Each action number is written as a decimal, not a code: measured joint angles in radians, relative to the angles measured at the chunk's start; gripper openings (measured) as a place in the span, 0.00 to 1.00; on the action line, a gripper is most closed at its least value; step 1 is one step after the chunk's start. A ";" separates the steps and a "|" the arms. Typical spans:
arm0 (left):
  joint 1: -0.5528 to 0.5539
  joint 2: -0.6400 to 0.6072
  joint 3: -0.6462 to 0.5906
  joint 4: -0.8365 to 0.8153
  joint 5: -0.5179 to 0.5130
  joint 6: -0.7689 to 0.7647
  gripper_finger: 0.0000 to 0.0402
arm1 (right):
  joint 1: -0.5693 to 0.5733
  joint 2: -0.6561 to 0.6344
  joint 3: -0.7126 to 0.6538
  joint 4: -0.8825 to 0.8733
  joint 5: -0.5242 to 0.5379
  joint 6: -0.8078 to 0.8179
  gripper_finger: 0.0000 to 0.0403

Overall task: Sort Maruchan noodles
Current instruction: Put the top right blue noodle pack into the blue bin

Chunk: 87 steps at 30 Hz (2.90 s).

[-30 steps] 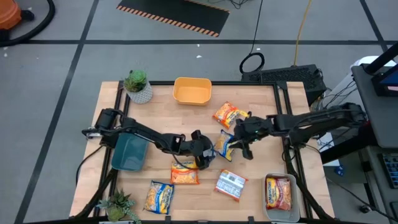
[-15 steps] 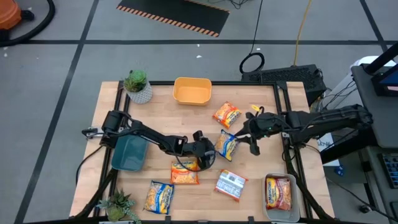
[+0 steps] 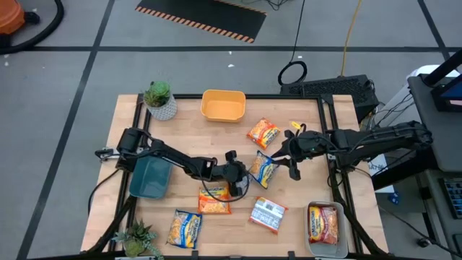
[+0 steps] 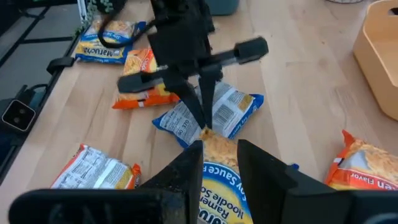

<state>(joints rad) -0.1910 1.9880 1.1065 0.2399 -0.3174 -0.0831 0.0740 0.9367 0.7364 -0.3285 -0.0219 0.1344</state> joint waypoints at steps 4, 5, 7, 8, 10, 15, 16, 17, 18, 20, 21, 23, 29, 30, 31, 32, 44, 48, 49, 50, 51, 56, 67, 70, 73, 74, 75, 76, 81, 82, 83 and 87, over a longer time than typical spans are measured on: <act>-0.003 -0.046 0.000 -0.030 -0.020 0.026 0.01 | 0.000 0.000 0.000 -0.026 0.001 0.007 0.24; -0.004 -0.058 0.000 -0.038 -0.034 0.028 0.01 | 0.000 0.000 -0.005 -0.025 0.002 0.012 0.24; -0.007 -0.092 0.000 -0.077 -0.068 0.041 0.01 | 0.000 0.000 -0.023 -0.021 0.010 0.014 0.24; -0.008 -0.107 0.000 -0.092 -0.085 0.049 0.01 | 0.000 0.000 -0.033 -0.023 0.024 0.011 0.24; -0.009 -0.136 0.000 -0.129 -0.110 0.054 0.01 | 0.000 0.000 -0.052 -0.018 0.057 0.010 0.24; -0.009 -0.224 -0.001 -0.266 -0.169 0.033 0.01 | -0.009 0.001 -0.102 0.031 0.104 -0.014 0.24; -0.010 -0.246 -0.001 -0.302 -0.185 0.030 0.01 | -0.009 0.001 -0.105 0.044 0.103 -0.014 0.24; -0.012 -0.266 -0.001 -0.327 -0.193 0.027 0.01 | -0.009 0.000 -0.107 0.060 0.103 -0.013 0.24; -0.014 -0.284 -0.001 -0.337 -0.206 0.021 0.01 | -0.009 0.000 -0.109 0.074 0.103 -0.007 0.24; -0.025 -0.330 -0.001 -0.383 -0.241 0.006 0.01 | -0.009 0.000 -0.111 0.091 0.100 0.012 0.24; -0.032 -0.351 -0.001 -0.399 -0.260 -0.003 0.01 | -0.006 0.000 -0.111 0.100 0.100 0.022 0.24; -0.047 -0.391 0.000 -0.416 -0.300 -0.017 0.01 | 0.000 0.000 -0.111 0.104 0.100 0.037 0.24; -0.102 -0.542 0.000 -0.597 -0.411 -0.139 0.01 | 0.020 0.000 -0.111 0.107 0.099 0.036 0.24; -0.109 -0.567 0.000 -0.617 -0.425 -0.172 0.01 | 0.020 0.000 -0.111 0.110 0.099 0.031 0.24; -0.119 -0.593 0.001 -0.646 -0.438 -0.207 0.01 | 0.020 0.000 -0.111 0.112 0.099 0.025 0.24; -0.131 -0.621 0.001 -0.689 -0.453 -0.241 0.01 | 0.020 0.000 -0.111 0.116 0.099 0.015 0.24; -0.290 -0.814 0.000 -1.165 -0.599 -0.739 0.01 | 0.020 0.000 -0.111 0.121 0.096 0.007 0.24; -0.360 -0.845 0.000 -1.295 -0.597 -0.875 0.01 | 0.020 0.000 -0.111 0.121 0.096 0.010 0.24; -0.379 -0.853 0.000 -1.321 -0.596 -0.906 0.01 | 0.020 0.000 -0.111 0.121 0.096 0.010 0.24; -0.398 -0.862 0.000 -1.345 -0.591 -0.937 0.01 | 0.020 0.000 -0.111 0.121 0.096 0.010 0.24; -0.417 -0.872 0.000 -1.369 -0.586 -0.969 0.01 | 0.020 0.000 -0.111 0.121 0.096 0.010 0.24; -0.506 -0.914 0.000 -1.511 -0.565 -1.142 0.01 | 0.020 0.000 -0.111 0.122 0.098 0.007 0.24; -0.611 -0.925 0.000 -1.718 -0.370 -1.389 0.01 | 0.020 0.000 -0.111 0.113 0.097 0.036 0.24; -0.632 -0.937 0.000 -1.787 -0.335 -1.442 0.01 | 0.020 0.000 -0.111 0.114 0.097 0.037 0.24; -0.646 -0.961 0.000 -1.810 -0.308 -1.482 0.01 | 0.020 0.000 -0.111 0.115 0.097 0.034 0.24; -0.649 -0.974 0.000 -1.808 -0.309 -1.476 0.01 | 0.020 0.000 -0.111 0.114 0.097 0.034 0.24; -0.650 -0.989 0.000 -1.810 -0.307 -1.476 0.01 | 0.020 0.000 -0.111 0.114 0.097 0.034 0.24; -0.651 -1.001 0.000 -1.813 -0.307 -1.484 0.01 | 0.020 0.000 -0.111 0.115 0.097 0.033 0.24; -0.650 -1.030 0.000 -1.809 -0.279 -1.486 0.01 | 0.020 0.000 -0.111 0.114 0.097 0.026 0.24; -0.645 -1.034 0.000 -1.810 -0.269 -1.486 0.01 | 0.020 0.000 -0.111 0.114 0.097 0.024 0.24; -0.641 -1.035 0.000 -1.812 -0.252 -1.485 0.01 | 0.020 0.000 -0.111 0.114 0.097 0.022 0.24; -0.617 -1.032 0.000 -1.809 -0.158 -1.479 0.01 | 0.020 0.000 -0.111 0.114 0.097 0.011 0.24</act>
<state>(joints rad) -0.8081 0.9562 1.1069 -1.5691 -0.4755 -1.5619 0.0937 0.9371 0.6250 -0.2146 0.0746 0.1452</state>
